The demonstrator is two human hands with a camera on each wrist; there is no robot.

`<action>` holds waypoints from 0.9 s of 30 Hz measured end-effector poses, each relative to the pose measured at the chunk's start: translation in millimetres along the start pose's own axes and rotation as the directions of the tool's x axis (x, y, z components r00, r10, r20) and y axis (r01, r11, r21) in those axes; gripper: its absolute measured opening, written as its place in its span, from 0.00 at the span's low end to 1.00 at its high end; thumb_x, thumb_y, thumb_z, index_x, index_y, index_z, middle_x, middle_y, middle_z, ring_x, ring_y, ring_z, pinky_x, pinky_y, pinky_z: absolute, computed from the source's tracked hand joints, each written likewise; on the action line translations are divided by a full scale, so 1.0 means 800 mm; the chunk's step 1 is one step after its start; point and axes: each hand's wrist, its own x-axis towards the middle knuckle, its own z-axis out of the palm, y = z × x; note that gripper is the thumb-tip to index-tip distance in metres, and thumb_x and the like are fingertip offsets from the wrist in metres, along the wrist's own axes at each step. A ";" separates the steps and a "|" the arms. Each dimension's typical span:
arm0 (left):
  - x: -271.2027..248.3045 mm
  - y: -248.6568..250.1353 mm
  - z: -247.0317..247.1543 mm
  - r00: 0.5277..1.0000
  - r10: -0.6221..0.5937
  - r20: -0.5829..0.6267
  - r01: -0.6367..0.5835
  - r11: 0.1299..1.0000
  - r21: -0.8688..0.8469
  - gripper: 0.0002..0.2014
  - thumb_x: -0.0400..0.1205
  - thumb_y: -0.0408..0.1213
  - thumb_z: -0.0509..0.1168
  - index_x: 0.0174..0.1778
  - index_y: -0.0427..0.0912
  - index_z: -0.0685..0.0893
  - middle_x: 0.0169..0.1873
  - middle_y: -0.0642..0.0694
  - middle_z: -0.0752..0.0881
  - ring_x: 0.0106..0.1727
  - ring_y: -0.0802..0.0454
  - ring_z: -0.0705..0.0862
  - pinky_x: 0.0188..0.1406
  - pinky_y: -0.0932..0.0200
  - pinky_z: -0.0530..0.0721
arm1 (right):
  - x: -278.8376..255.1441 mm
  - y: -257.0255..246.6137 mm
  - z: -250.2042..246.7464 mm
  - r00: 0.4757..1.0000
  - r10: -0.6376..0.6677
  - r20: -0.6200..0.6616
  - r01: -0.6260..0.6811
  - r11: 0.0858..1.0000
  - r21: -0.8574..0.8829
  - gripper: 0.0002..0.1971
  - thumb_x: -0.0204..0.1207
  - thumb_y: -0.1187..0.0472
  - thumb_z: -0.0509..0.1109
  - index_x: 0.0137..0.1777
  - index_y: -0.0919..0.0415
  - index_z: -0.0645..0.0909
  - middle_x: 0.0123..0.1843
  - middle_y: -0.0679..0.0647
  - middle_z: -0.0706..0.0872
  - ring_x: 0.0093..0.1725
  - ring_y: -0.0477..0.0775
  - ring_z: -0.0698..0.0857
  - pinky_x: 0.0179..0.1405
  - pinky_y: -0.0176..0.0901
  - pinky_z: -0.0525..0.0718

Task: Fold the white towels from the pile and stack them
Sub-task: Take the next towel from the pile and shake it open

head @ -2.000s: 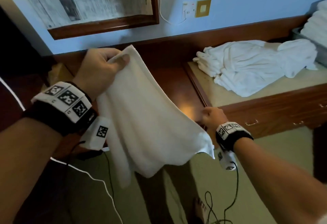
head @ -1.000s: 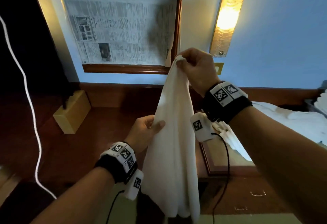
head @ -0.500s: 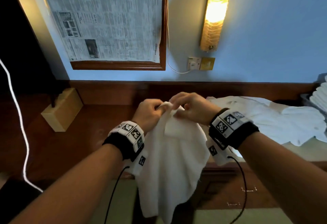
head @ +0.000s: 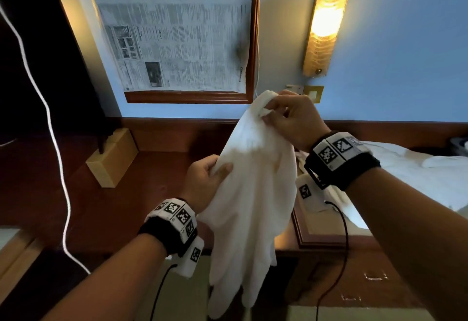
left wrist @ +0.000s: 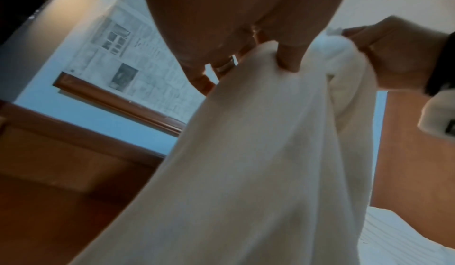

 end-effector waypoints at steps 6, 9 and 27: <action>-0.051 -0.066 -0.045 0.979 -0.201 0.017 0.199 0.976 0.091 0.19 0.71 0.65 0.70 0.44 0.53 0.86 0.39 0.48 0.90 0.40 0.48 0.88 0.42 0.42 0.88 | 0.016 -0.006 -0.006 0.965 0.101 -0.243 -0.103 0.995 0.001 0.06 0.75 0.65 0.74 0.44 0.51 0.85 0.35 0.39 0.80 0.33 0.34 0.78 0.40 0.25 0.74; -0.075 -0.086 -0.059 0.957 -0.288 0.041 0.288 0.958 0.002 0.27 0.70 0.66 0.72 0.46 0.44 0.86 0.43 0.36 0.90 0.45 0.37 0.89 0.46 0.28 0.87 | 0.010 0.000 -0.003 0.945 0.174 -0.278 -0.193 0.980 -0.042 0.06 0.76 0.64 0.74 0.42 0.52 0.85 0.32 0.37 0.78 0.31 0.30 0.78 0.36 0.22 0.71; -0.100 -0.041 -0.056 0.940 -0.241 0.241 0.285 0.944 -0.168 0.18 0.68 0.47 0.68 0.42 0.35 0.78 0.39 0.34 0.82 0.41 0.42 0.80 0.41 0.42 0.78 | -0.033 -0.041 0.024 0.869 0.362 -0.339 -0.363 0.930 0.061 0.15 0.76 0.68 0.75 0.34 0.47 0.80 0.32 0.41 0.78 0.24 0.34 0.76 0.35 0.30 0.75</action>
